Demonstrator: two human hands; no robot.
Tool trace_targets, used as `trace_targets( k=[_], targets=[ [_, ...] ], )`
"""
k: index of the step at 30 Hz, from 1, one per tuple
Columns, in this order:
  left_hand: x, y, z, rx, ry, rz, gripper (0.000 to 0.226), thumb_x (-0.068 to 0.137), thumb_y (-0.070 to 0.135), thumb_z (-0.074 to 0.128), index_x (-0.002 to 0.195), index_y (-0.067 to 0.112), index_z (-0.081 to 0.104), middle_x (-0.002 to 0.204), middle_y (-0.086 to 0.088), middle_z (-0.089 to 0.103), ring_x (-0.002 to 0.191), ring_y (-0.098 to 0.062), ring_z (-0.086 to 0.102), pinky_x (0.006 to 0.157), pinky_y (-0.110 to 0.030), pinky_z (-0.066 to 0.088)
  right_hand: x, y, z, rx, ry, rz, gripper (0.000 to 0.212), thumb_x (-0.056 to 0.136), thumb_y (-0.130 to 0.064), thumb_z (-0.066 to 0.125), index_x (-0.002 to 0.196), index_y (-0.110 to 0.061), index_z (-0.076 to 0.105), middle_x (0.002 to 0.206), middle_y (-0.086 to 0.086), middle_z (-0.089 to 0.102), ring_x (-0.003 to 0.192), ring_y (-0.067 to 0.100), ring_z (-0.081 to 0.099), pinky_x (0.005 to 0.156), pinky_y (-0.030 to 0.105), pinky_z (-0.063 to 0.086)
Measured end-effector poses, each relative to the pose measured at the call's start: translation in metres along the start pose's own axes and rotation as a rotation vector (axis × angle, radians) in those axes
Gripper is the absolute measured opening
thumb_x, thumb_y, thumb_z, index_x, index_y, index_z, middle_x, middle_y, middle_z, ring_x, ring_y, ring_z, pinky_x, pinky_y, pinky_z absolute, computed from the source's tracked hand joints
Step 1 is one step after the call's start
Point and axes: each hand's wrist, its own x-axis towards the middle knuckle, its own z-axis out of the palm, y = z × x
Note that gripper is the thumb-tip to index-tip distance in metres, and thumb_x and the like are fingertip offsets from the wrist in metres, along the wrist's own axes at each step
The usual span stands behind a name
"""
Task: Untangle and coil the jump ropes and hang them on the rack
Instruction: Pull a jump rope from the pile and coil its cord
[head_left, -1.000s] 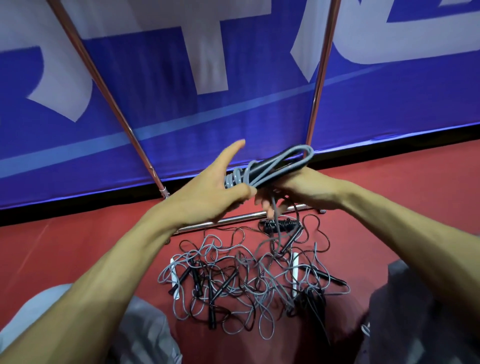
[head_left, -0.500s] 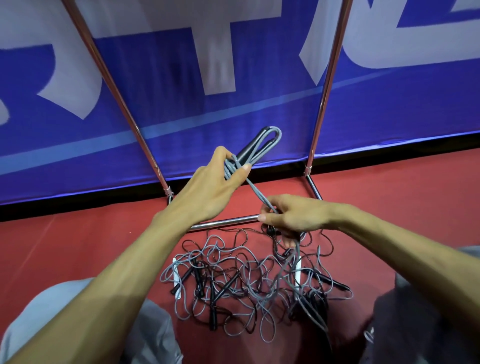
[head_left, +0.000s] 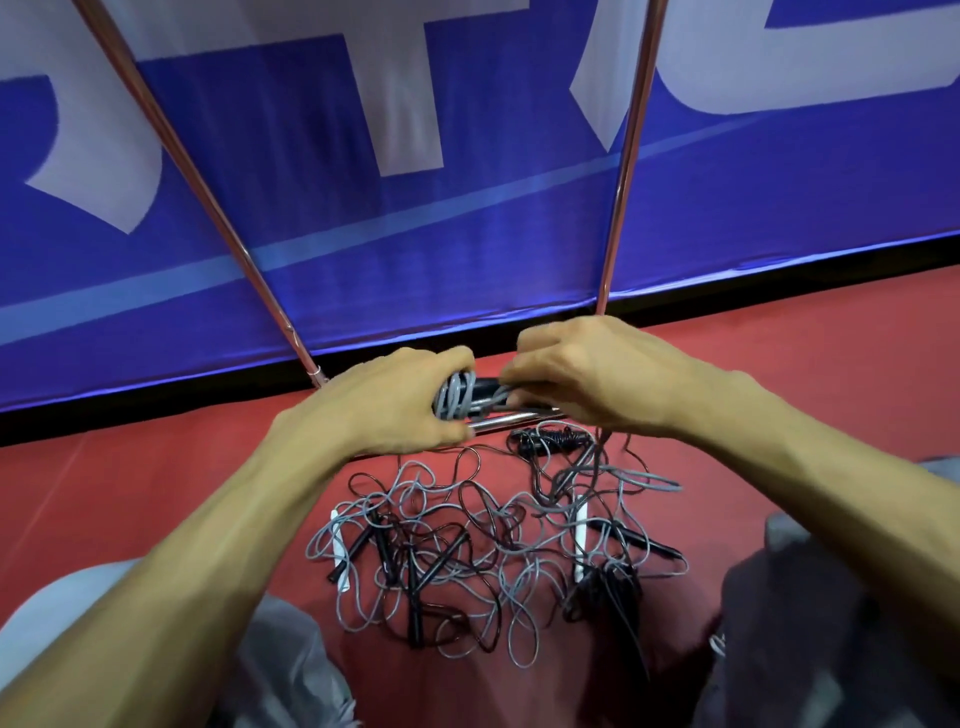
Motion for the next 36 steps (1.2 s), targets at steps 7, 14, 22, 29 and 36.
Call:
trace_targets(
  k=[7, 14, 22, 29, 36],
  targets=[
    [-0.005, 0.022, 0.002, 0.202, 0.175, 0.04, 0.052, 0.068, 0.081, 0.057, 0.078, 0.034, 0.037, 0.064, 0.009, 0.048, 0.071, -0.017, 0.047, 0.054, -0.031, 0.031, -0.002, 0.018, -0.002, 0.126, 0.082, 0.167, 0.037, 0.077, -0.057, 0.063, 0.086, -0.023, 0.074, 0.078, -0.005, 0.064, 0.066, 0.016, 0.055, 0.057, 0.041, 0.051],
    [-0.01, 0.025, -0.003, -0.334, 0.15, 0.216, 0.032, 0.08, 0.059, 0.062, 0.081, 0.027, 0.057, 0.064, 0.001, 0.054, 0.057, -0.013, 0.047, 0.057, -0.034, 0.04, 0.002, 0.031, -0.001, 0.473, -0.086, 0.362, 0.028, 0.083, -0.05, 0.057, 0.087, -0.026, 0.071, 0.075, -0.004, 0.068, 0.065, 0.003, 0.057, 0.068, 0.03, 0.05],
    [-0.011, 0.014, -0.014, -0.712, 0.194, 0.13, 0.047, 0.079, 0.05, 0.064, 0.123, 0.057, 0.05, 0.078, 0.001, 0.069, 0.062, -0.018, 0.056, 0.059, -0.027, 0.044, 0.001, 0.031, 0.009, 1.083, -0.105, 0.394, 0.02, 0.088, 0.012, 0.055, 0.106, 0.008, 0.063, 0.09, 0.016, 0.069, 0.076, 0.017, 0.068, 0.07, 0.023, 0.053],
    [-0.004, 0.017, -0.014, -0.886, 0.357, 0.032, 0.018, 0.09, 0.032, 0.066, 0.107, 0.033, 0.063, 0.062, -0.008, 0.053, 0.039, -0.019, 0.041, 0.04, -0.024, 0.035, 0.006, 0.018, 0.026, 1.339, -0.253, 0.513, 0.027, 0.096, -0.026, 0.046, 0.104, -0.003, 0.057, 0.083, 0.013, 0.065, 0.08, 0.024, 0.065, 0.08, 0.035, 0.052],
    [-0.002, 0.008, -0.011, -0.444, 0.47, -0.239, 0.027, 0.091, 0.048, 0.058, 0.106, 0.028, 0.049, 0.071, 0.003, 0.057, 0.073, -0.026, 0.055, 0.07, -0.038, 0.043, 0.008, 0.009, 0.041, 1.13, -0.387, 0.617, 0.013, 0.101, -0.015, 0.045, 0.097, -0.005, 0.052, 0.075, 0.007, 0.065, 0.061, 0.016, 0.065, 0.053, 0.021, 0.046]
  ],
)
